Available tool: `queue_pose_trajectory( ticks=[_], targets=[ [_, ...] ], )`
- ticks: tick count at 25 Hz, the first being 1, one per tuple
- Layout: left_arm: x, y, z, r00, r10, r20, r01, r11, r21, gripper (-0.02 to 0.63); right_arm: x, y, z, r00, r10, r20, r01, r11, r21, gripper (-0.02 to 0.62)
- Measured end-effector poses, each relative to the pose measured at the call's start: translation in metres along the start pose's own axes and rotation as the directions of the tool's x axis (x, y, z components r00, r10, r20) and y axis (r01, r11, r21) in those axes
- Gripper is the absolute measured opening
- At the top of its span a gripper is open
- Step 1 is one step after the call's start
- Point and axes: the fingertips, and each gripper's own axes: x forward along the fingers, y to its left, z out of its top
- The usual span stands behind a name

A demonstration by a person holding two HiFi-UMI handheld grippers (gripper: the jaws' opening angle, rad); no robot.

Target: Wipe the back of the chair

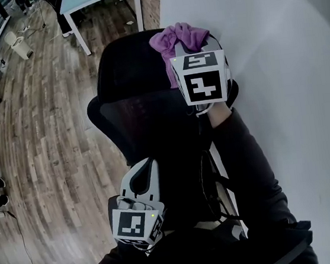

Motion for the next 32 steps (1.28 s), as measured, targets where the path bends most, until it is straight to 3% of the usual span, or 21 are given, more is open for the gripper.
queue_pose_trajectory(
  ticks=[15, 29, 32],
  targets=[
    [0.0, -0.024, 0.003, 0.998, -0.059, -0.001, 0.059, 0.998, 0.017, 0.0, -0.027, -0.043, -0.016, 0.998, -0.059, -0.028, 0.061, 0.996, 0.069, 0.069],
    [-0.008, -0.014, 0.002, 0.999, -0.053, 0.003, 0.053, 0.999, 0.005, 0.0, -0.025, -0.035, -0.015, 0.994, -0.105, -0.042, 0.105, 0.994, 0.014, 0.069],
    [-0.012, -0.01, -0.001, 0.999, -0.046, 0.001, 0.046, 0.999, -0.006, 0.0, -0.019, -0.021, -0.015, 0.996, -0.077, -0.051, 0.078, 0.997, 0.023, 0.069]
  ],
)
